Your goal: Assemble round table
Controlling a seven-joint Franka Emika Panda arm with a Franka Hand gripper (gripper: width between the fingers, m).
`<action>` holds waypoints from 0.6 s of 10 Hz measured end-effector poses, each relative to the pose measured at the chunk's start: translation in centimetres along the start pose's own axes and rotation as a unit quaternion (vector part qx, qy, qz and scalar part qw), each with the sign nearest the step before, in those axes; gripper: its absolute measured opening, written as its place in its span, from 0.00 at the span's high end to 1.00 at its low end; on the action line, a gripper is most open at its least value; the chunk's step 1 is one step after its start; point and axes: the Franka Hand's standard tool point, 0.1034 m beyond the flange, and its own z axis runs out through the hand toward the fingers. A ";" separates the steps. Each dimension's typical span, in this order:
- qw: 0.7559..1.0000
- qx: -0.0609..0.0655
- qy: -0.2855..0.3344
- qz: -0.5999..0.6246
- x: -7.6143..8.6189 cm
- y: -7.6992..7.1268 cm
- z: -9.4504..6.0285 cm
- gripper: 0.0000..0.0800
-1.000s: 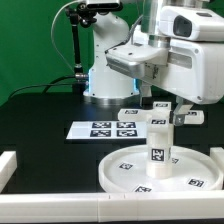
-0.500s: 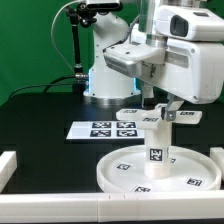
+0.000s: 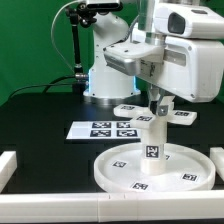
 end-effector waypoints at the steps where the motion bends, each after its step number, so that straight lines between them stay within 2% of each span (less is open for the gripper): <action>1: 1.000 0.000 0.000 0.000 0.0 0.0 0.0 1.00; 4: 1.000 0.000 0.000 0.001 0.0 -0.2 -0.2 1.00; 5: 1.000 0.000 0.000 0.001 0.0 -0.4 -0.4 0.84; 6: 1.000 0.000 0.000 0.002 0.0 -0.4 -0.3 0.84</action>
Offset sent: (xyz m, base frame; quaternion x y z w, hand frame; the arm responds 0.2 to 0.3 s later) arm -0.0165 0.0001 0.0170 0.0022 0.0025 -0.0179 0.9998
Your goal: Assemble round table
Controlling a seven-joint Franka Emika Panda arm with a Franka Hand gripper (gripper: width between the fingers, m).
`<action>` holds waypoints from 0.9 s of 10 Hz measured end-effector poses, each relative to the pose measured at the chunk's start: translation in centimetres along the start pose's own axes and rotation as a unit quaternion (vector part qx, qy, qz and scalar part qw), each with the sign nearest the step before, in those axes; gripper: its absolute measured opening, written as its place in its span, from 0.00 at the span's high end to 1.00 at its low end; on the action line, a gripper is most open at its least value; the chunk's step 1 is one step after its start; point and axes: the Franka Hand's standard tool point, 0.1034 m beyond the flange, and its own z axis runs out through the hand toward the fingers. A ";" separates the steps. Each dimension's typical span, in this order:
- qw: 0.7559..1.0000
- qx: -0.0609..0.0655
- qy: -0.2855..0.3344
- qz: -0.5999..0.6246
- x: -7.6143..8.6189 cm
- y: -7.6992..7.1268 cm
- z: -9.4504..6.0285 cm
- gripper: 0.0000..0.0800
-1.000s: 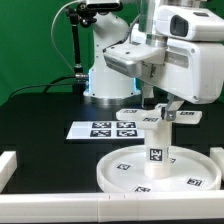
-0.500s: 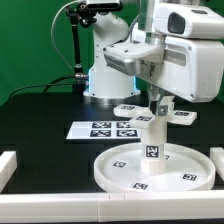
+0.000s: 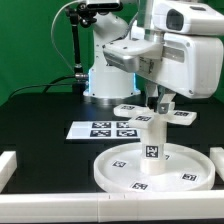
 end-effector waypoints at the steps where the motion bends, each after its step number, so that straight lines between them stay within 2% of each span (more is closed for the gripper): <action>1: 1.000 0.001 0.000 0.000 0.0 0.0 0.1 0.65; 3: 1.000 0.003 0.001 0.013 0.0 -0.4 0.2 0.28; 4: 1.000 0.004 0.001 0.019 0.0 -0.7 0.2 0.28; 5: 1.000 0.005 0.002 0.026 0.1 -1.0 0.2 0.22; 6: 1.000 0.008 0.003 0.030 0.1 -1.3 0.3 0.20; 9: 0.999 0.015 0.005 0.033 0.0 -1.7 1.1 0.19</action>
Offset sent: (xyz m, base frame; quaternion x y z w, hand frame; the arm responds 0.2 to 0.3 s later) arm -0.0131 0.0019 0.0036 -0.0195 0.0108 0.0326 0.9992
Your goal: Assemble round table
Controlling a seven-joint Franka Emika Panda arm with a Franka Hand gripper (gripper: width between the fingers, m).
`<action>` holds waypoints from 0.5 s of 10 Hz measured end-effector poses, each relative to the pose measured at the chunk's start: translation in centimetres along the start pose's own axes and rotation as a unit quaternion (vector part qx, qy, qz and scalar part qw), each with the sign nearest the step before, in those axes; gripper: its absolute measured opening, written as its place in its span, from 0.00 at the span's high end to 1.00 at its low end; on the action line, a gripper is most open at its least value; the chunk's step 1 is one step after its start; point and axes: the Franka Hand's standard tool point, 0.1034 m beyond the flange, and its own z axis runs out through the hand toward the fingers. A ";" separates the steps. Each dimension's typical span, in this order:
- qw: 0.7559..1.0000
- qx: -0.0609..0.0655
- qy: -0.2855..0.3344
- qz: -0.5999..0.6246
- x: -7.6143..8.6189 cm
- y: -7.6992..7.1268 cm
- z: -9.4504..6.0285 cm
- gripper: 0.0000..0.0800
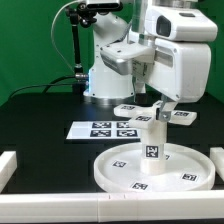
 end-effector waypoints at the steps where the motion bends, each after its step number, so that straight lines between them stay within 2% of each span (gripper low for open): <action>1: 1.000 0.001 0.000 0.000 0.0 0.0 0.1 0.19; 5: 1.000 0.000 0.000 0.006 0.1 0.2 0.0 0.19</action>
Offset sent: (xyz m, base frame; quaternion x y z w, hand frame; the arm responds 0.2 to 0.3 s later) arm 0.0048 0.0077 -0.0023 0.0004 0.0003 0.0011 1.0000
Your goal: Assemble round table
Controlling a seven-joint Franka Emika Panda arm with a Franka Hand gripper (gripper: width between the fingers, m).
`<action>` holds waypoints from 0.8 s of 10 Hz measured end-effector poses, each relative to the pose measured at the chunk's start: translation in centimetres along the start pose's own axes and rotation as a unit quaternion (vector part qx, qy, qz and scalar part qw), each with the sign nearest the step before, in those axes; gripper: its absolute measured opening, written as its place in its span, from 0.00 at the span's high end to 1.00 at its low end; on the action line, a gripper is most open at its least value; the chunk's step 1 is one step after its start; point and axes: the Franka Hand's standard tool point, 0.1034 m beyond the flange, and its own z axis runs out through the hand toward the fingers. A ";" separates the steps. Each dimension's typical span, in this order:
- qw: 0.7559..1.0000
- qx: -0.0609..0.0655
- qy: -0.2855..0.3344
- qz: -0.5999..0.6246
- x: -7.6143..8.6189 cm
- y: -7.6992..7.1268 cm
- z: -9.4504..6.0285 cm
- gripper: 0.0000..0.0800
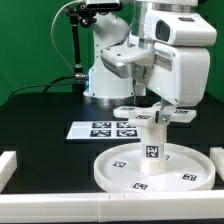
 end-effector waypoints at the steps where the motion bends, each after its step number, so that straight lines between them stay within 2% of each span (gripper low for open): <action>1: 1.000 0.000 0.000 0.005 0.1 0.0 0.0 0.32; 2: 1.000 -0.001 0.000 0.012 0.3 0.1 0.0 0.32; 3: 1.000 -0.001 0.001 0.020 0.5 0.3 -0.1 0.46; 6: 1.000 -0.002 0.001 0.022 0.5 0.5 -0.1 0.46; 8: 1.000 -0.006 0.001 0.018 -0.2 0.5 -0.1 0.46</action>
Offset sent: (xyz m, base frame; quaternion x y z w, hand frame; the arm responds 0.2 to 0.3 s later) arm 0.0074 0.0159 -0.0085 0.0066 0.0084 0.0222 0.9997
